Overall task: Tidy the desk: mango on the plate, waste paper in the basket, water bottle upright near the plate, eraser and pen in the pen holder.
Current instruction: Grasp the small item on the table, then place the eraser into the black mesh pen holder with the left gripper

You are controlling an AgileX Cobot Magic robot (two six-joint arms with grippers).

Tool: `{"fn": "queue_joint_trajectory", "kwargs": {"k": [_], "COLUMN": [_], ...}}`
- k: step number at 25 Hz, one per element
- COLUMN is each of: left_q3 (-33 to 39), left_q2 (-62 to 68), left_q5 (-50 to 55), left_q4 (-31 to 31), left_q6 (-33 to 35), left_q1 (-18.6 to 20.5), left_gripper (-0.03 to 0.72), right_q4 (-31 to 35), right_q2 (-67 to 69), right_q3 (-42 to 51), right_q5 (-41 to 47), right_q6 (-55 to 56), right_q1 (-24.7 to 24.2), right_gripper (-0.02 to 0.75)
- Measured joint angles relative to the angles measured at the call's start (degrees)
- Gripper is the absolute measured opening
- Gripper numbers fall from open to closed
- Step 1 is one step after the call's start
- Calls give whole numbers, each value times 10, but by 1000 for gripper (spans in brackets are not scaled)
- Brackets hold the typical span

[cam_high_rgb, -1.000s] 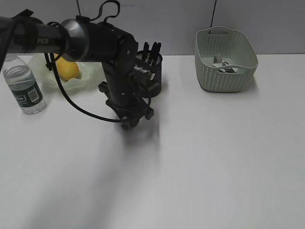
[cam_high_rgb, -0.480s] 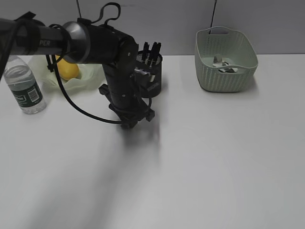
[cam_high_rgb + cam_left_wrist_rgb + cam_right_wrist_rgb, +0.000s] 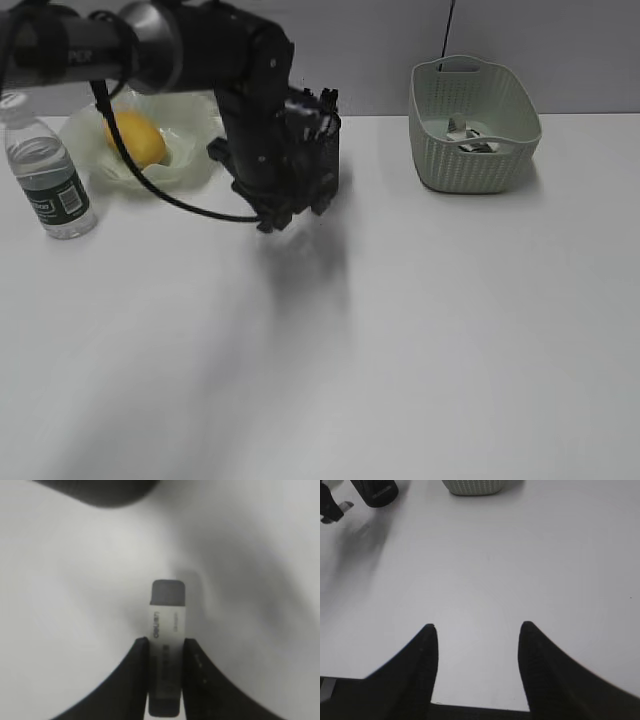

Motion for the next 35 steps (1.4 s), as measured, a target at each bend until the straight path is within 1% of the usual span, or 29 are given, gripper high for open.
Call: {"fn": "queue_joint_trajectory", "kwargs": {"k": [6,9,14,20,22,27,29,31,35], "left_q3": [-118,-156,-163,-163,-163,-163,-163,-163,-163], "left_q2": [-26,-27,-19,23,30,30,30,29,16], "left_q5": [10,-30,-106,-127,-131,-143,-137,-128,-82], "left_q4": [19,23,22,17,7,3,4,5,5], "left_q6": [0,-5,-23,-26,-27,-27,-27,-27,-27], "left_q1": [0,2,16,29,29,29,29,29,29], "left_gripper": [157,156,156,169,193,340,380,398,408], "right_q4": [0,0,0,0,0,0,0,0,0], "right_q2": [0,0,0,0,0,0,0,0,0], "right_q3": [0,0,0,0,0,0,0,0,0], "right_q5": [0,0,0,0,0,0,0,0,0], "right_q6": [-1,-1,-1,0,0,-1,-1,-1,-1], "right_q1": [0,0,0,0,0,0,0,0,0], "right_gripper": [417,417,417,417,417,417,417,417,417]}}
